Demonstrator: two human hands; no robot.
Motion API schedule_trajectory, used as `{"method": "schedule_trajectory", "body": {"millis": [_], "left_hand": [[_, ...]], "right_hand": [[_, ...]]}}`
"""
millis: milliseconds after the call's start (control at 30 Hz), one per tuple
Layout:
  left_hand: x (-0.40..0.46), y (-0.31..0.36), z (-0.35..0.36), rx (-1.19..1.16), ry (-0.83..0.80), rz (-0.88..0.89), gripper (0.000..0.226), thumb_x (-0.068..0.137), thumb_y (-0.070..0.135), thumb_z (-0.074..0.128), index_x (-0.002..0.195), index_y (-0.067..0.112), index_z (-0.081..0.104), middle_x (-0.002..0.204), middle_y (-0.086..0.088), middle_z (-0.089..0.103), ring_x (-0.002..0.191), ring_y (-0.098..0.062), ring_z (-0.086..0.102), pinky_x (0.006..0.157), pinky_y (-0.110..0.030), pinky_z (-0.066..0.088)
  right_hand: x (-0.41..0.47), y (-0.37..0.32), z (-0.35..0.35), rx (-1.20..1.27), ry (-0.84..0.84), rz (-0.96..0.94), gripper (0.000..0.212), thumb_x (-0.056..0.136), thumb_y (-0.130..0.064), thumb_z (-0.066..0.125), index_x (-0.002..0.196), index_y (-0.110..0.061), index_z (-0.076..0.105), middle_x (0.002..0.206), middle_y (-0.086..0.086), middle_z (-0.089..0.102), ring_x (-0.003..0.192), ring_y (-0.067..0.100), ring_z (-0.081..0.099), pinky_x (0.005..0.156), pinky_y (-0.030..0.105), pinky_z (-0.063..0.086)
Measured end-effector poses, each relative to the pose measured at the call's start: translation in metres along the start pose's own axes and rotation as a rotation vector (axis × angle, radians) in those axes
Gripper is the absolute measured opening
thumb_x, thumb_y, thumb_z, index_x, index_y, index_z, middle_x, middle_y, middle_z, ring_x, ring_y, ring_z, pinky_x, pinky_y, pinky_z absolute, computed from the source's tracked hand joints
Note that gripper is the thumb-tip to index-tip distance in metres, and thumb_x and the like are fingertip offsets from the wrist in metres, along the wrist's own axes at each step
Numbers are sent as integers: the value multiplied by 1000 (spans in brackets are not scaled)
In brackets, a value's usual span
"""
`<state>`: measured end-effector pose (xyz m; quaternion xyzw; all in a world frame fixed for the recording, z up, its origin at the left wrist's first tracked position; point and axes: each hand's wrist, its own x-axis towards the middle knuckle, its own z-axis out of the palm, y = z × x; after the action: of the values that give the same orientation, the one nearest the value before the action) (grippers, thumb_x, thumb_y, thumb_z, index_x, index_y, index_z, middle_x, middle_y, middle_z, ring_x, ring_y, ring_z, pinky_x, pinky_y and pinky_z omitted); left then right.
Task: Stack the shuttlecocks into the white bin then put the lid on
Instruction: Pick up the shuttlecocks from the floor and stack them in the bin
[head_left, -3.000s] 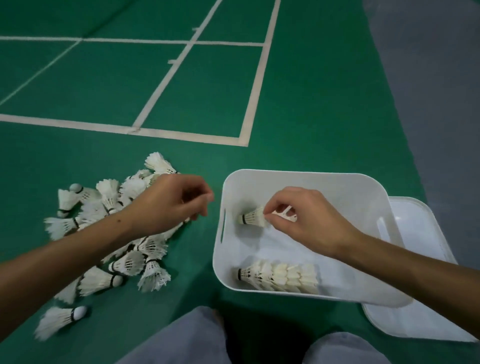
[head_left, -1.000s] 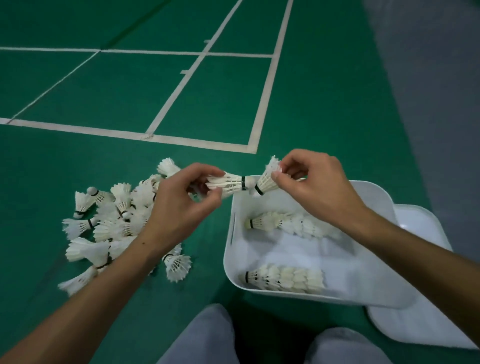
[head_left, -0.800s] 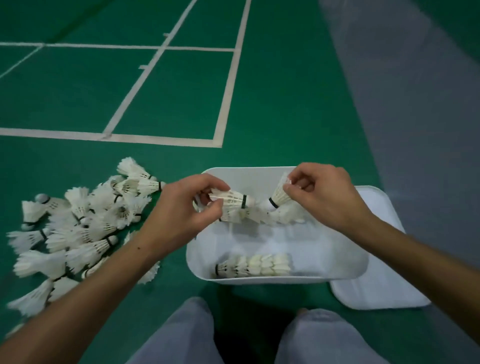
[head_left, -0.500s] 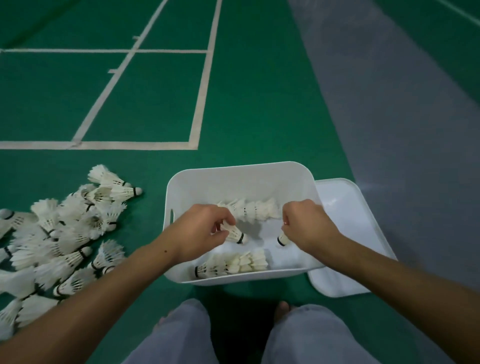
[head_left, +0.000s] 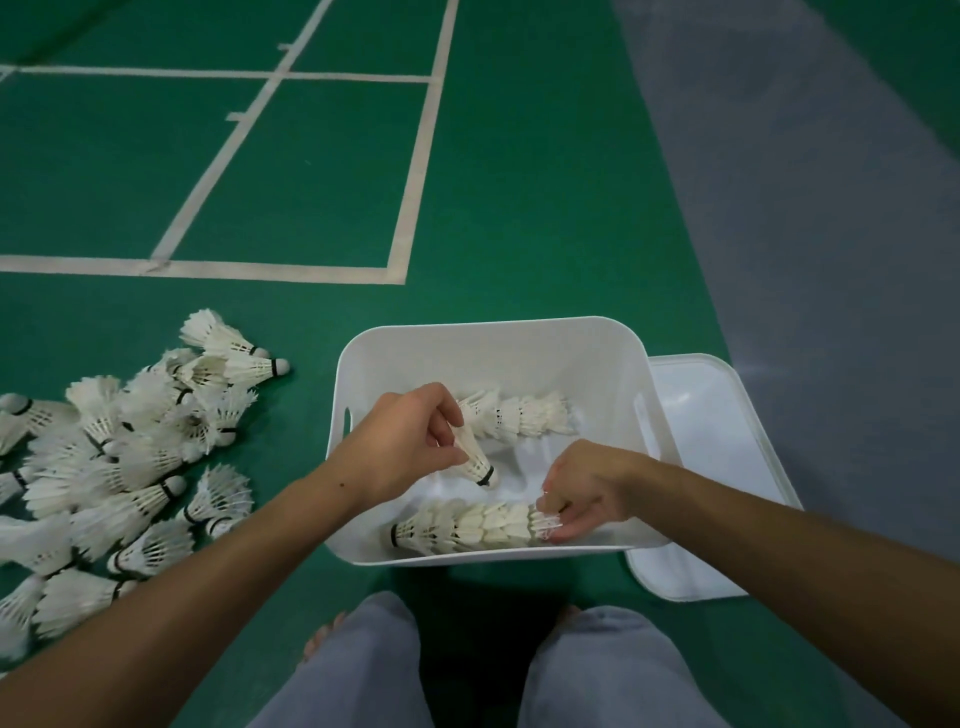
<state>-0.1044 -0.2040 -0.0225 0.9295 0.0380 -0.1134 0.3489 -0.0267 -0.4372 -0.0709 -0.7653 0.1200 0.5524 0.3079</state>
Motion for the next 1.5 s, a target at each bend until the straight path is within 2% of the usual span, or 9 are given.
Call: {"method": "schedule_trajectory", "body": {"millis": [100,333,467,600,867,1067,1300,1433,1500], "left_hand": [[1,-3,0,-42,-15,-3,23,81,23,91,93,24,71,84,7,73,76,-3,67,67,-13,52],[-1,-4,-3,-95,-1,42,16,82,20,90,92,21,77,82,4,74,78,-4,67,67,-10,49],[1,-4,-8,-104,-4,73,18,81,21,91,93,20,78,81,5,75,76,-4,68,66,-10,49],[2,-2,-11,-124,-13,116,20,79,20,92,93,23,78,79,8,74,73,-4,68,68,-11,49],[0,-2,-13,-151,-45,168,25,76,26,94,93,25,76,78,8,76,74,-6,68,70,-14,52],[4,-8,-21,-116,149,135,19,81,29,90,93,24,77,81,10,74,79,-4,69,70,-13,52],[2,-12,-2,143,-54,146,14,89,17,78,103,18,78,85,11,73,76,1,65,68,-7,47],[2,-9,11,206,-152,148,17,91,20,79,107,18,75,91,7,74,81,-4,67,78,-23,57],[3,-11,17,233,-209,129,21,91,23,79,110,20,73,93,8,74,83,-6,67,81,-29,59]], "right_hand": [[1,1,-1,-15,0,23,29,95,-3,73,123,5,68,78,11,79,76,23,77,69,32,66],[-22,-7,-6,-462,185,-161,37,97,-25,71,121,3,65,99,17,74,84,33,78,77,45,67],[-43,-22,-5,-594,323,-626,54,94,-29,74,143,-18,54,134,5,64,104,20,68,90,35,58],[-56,-34,2,-580,246,-902,56,88,-35,82,138,-34,59,136,-7,53,112,12,63,94,33,55],[-51,-45,5,-617,247,-913,19,85,-33,86,93,-23,73,95,-7,73,91,10,69,87,39,58],[-66,-42,-16,-816,340,-794,12,90,-28,81,90,-25,69,88,-11,70,87,12,65,78,35,55],[-67,-19,-19,-1101,598,-447,16,90,-20,76,95,-17,61,88,2,64,80,22,65,71,35,57],[-52,-13,-17,-1128,595,-361,27,89,-17,78,92,-18,52,78,-2,54,73,21,61,52,26,39],[-44,-12,-16,-1075,559,-341,27,88,-16,80,88,-17,53,79,-1,58,71,20,63,51,24,40]]}}
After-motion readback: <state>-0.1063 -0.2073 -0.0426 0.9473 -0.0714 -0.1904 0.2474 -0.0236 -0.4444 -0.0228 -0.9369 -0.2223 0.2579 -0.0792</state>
